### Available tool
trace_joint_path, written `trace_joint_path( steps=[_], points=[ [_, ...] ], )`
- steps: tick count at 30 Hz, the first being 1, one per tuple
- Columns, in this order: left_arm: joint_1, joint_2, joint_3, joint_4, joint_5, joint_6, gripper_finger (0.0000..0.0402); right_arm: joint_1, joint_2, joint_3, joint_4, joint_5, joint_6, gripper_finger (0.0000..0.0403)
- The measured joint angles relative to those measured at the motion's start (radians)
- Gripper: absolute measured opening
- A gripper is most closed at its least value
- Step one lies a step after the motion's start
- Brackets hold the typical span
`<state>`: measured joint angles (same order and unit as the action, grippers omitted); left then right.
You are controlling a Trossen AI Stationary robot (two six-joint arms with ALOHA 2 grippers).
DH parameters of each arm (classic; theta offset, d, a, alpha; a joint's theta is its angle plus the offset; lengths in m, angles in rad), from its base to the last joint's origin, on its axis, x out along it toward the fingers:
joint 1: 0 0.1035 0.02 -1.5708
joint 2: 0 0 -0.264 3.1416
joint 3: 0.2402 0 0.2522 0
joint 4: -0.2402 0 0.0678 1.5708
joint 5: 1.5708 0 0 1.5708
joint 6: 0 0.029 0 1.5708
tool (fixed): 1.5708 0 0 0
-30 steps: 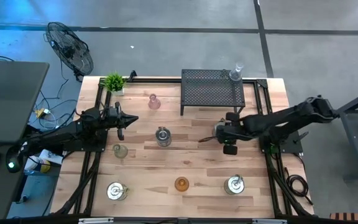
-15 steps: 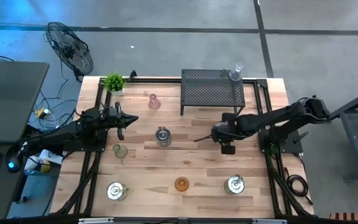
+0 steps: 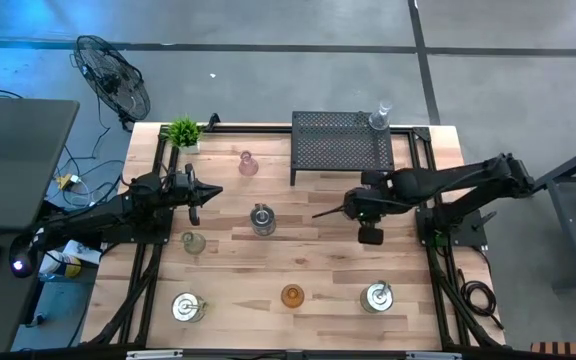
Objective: Pick & Place candle stick holders
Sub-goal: Put the orange scented candle on the shelf
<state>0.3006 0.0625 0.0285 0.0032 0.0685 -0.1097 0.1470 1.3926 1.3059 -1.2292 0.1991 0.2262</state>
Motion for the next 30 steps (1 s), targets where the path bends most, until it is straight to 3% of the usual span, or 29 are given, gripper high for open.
trace_joint_path(
  steps=[5, 12, 16, 22, 30],
  points=[
    [0.0, 0.0, 0.0, 0.0, 0.0, 0.0, 0.0001, -0.002, 0.0, 0.18, -0.156, 0.012, -0.001, 0.0001],
    [0.0, 0.0, 0.0, 0.0, 0.001, 0.0, 0.0001, -0.112, -0.018, 0.366, -0.341, 0.153, -0.135, 0.0001],
    [0.0, 0.0, 0.0, 0.0, 0.001, 0.0, 0.0001, -0.277, -0.07, 0.354, -0.335, 0.135, -0.297, 0.0],
    [0.0, 0.0, 0.0, 0.0, 0.001, 0.0, 0.0001, -0.531, -0.135, 0.226, -0.234, 0.034, -0.54, 0.0],
    [0.0, 0.0, 0.0, 0.001, 0.0, 0.0, 0.0001, -0.728, -0.131, 0.107, -0.092, -0.064, -0.757, 0.0001]
  ],
)
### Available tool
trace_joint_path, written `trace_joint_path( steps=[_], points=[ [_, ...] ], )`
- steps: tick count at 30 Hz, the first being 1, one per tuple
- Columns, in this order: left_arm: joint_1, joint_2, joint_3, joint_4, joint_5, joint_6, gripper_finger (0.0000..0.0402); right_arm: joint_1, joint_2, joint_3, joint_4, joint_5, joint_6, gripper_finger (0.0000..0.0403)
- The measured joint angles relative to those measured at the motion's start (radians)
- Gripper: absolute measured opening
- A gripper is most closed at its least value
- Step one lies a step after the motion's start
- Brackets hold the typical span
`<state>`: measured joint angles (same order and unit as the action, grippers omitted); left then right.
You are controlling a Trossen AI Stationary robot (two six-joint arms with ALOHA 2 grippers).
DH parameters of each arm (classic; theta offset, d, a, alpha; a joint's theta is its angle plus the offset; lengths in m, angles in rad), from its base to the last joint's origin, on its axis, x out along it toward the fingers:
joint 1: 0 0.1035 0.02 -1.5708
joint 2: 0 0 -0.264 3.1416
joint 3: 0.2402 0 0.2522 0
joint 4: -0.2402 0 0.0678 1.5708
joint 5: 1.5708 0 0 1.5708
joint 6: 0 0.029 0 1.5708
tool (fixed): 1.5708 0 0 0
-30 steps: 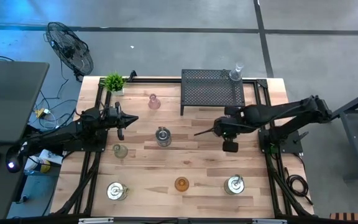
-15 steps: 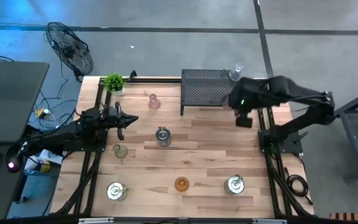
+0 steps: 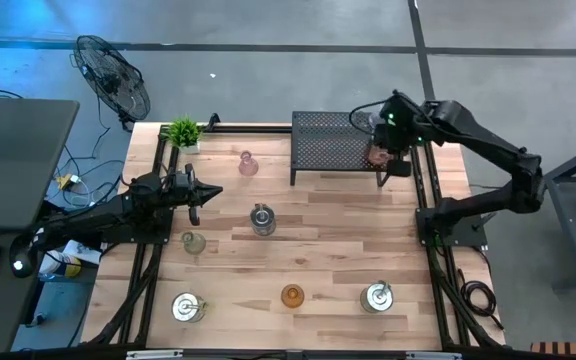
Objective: Pick & Place candle stick holders
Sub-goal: Put the orange scented candle on the shelf
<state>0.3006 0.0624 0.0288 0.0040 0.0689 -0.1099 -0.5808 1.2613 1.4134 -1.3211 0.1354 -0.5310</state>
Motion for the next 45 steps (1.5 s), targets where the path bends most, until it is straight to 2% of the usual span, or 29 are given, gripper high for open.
trace_joint_path(
  steps=[8, 13, 18, 20, 28, 32, 37, 45],
  points=[
    [0.0, 0.0, 0.0, 0.0, 0.0, 0.0, 0.0001, -0.041, 0.001, -0.009, 0.012, -0.025, -0.016, 0.0001],
    [0.0, 0.0, 0.0, 0.001, -0.001, 0.0, 0.0001, -0.041, 0.001, -0.009, 0.011, -0.028, 0.055, 0.0001],
    [0.0, 0.0, 0.0, 0.0, -0.001, 0.0, 0.0001, -0.054, 0.001, -0.009, 0.037, 0.119, 0.22, 0.0004],
    [0.0, 0.0, 0.0, 0.001, -0.001, 0.0, 0.0001, -0.081, 0.001, -0.009, 0.045, 0.138, 0.286, 0.0016],
    [0.0, 0.0, 0.0, 0.001, -0.001, 0.0, 0.0001, -0.27, 0.01, -0.009, 0.095, -0.008, 0.428, 0.0109],
    [0.0, 0.0, 0.0, 0.001, 0.0, 0.0, 0.0001, -0.334, 0.037, -0.009, 0.131, -0.114, 0.43, 0.0128],
    [0.0, 0.0, 0.0, 0.001, 0.0, 0.0, 0.0001, -0.357, 0.098, -0.009, 0.142, -0.164, 0.426, 0.0109],
    [0.0, 0.0, 0.0, 0.001, 0.0, -0.004, 0.0001, -0.357, 0.097, -0.007, 0.143, -0.169, 0.492, 0.0012]
  ],
)
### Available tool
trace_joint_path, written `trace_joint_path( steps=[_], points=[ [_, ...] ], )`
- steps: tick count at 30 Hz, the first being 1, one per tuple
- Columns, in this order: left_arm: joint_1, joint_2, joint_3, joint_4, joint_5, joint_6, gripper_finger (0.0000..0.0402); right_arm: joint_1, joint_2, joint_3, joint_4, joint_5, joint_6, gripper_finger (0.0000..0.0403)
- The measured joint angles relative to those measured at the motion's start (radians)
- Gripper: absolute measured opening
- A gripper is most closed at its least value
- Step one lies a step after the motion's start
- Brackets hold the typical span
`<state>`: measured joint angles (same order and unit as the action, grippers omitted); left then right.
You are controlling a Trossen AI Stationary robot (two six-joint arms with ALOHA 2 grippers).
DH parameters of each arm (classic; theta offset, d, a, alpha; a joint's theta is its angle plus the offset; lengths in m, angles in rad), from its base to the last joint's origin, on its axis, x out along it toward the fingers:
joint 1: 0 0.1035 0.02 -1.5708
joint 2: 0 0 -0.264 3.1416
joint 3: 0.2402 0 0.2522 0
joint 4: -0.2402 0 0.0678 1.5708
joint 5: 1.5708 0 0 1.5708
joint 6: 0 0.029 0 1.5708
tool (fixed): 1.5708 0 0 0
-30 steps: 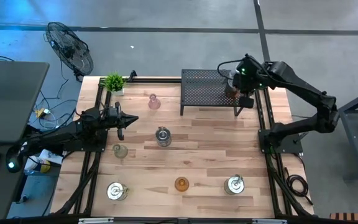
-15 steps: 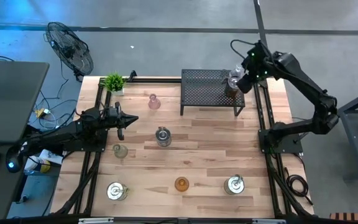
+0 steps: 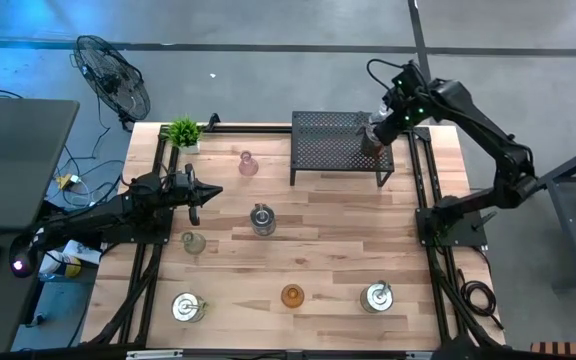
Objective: Pick & Place candle stick holders
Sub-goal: Put the orange scented candle on the shelf
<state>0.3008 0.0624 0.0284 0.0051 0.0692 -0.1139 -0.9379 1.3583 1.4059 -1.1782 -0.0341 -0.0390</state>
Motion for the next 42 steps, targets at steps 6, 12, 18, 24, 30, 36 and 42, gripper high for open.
trace_joint_path(
  steps=[6, 12, 18, 24, 30, 36, 42],
  points=[
    [0.0, 0.0, 0.0, 0.0, 0.0, -0.002, 0.0001, 0.0, -0.015, -0.002, -0.021, -0.003, 0.117, 0.0013],
    [0.0, 0.0, 0.0, 0.0, 0.001, -0.022, 0.0001, 0.002, -0.048, -0.002, -0.02, 0.028, 0.328, 0.0006],
    [0.0, 0.0, 0.0, 0.0, 0.002, -0.026, 0.0001, 0.002, -0.091, -0.002, -0.023, 0.073, 0.533, 0.0003],
    [0.0, 0.0, 0.0, 0.002, 0.03, -0.027, 0.0001, 0.003, -0.097, -0.002, -0.065, 0.137, 0.724, 0.0001],
    [0.0, 0.0, 0.0, 0.002, 0.034, -0.041, 0.0001, 0.015, -0.102, -0.002, -0.1, 0.175, 0.982, 0.0],
    [0.0, 0.0, 0.0, 0.002, 0.034, -0.041, 0.0001, 0.1, -0.102, -0.002, -0.082, 0.199, 1.138, 0.0001],
    [0.0, 0.0, 0.0, 0.002, 0.034, -0.049, 0.0001, 0.144, -0.102, -0.001, -0.105, 0.238, 1.208, 0.0]
  ],
)
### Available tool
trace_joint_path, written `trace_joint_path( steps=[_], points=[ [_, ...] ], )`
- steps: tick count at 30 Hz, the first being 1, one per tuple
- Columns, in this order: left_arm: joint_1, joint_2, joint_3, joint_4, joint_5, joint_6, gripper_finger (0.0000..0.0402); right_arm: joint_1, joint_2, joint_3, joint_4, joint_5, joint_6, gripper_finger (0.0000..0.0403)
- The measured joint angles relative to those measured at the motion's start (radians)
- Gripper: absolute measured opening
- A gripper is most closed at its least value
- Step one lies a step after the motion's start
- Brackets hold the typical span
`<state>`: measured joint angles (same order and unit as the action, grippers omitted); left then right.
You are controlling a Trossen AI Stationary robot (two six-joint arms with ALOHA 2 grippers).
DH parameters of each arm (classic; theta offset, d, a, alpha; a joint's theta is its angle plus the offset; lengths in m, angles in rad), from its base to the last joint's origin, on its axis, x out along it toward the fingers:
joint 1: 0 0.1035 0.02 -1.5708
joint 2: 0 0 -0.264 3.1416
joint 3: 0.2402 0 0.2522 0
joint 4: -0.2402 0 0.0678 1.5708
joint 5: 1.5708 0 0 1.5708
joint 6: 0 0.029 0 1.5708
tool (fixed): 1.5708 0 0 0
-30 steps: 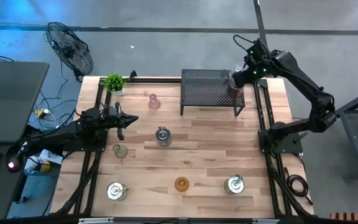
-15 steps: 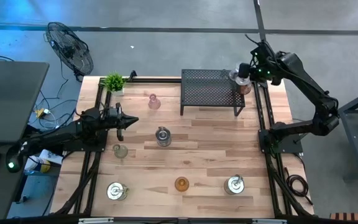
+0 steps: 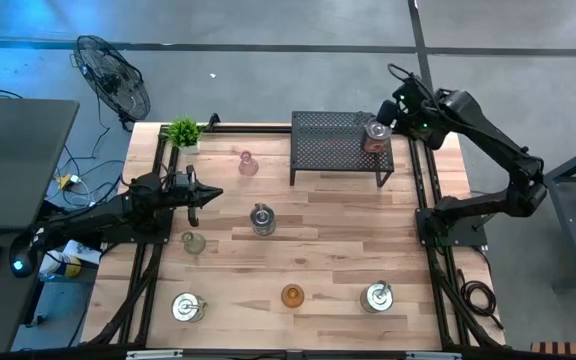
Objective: Pick & Place candle stick holders
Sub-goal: Put the orange scented candle on the shelf
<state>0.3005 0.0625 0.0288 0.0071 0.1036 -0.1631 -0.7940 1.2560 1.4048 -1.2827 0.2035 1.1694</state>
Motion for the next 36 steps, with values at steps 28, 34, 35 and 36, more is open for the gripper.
trace_joint_path(
  steps=[28, 34, 35, 36],
  points=[
    [0.0, 0.0, 0.0, 0.002, -0.008, 0.08, 0.0001, 0.242, 0.018, 0.0, -0.001, 0.057, -1.528, 0.0164],
    [0.0, 0.0, 0.0, 0.007, -0.013, 0.088, 0.0001, 0.167, 0.055, 0.0, 0.024, 0.024, -1.657, 0.0142],
    [0.0, 0.0, 0.0, 0.008, -0.013, 0.088, 0.0001, 0.163, 0.058, 0.0, 0.024, 0.013, -1.675, 0.0139],
    [0.0, 0.0, 0.0, 0.009, -0.013, 0.088, 0.0001, 0.158, 0.06, 0.0, 0.025, 0.002, -1.689, 0.0135]
  ],
)
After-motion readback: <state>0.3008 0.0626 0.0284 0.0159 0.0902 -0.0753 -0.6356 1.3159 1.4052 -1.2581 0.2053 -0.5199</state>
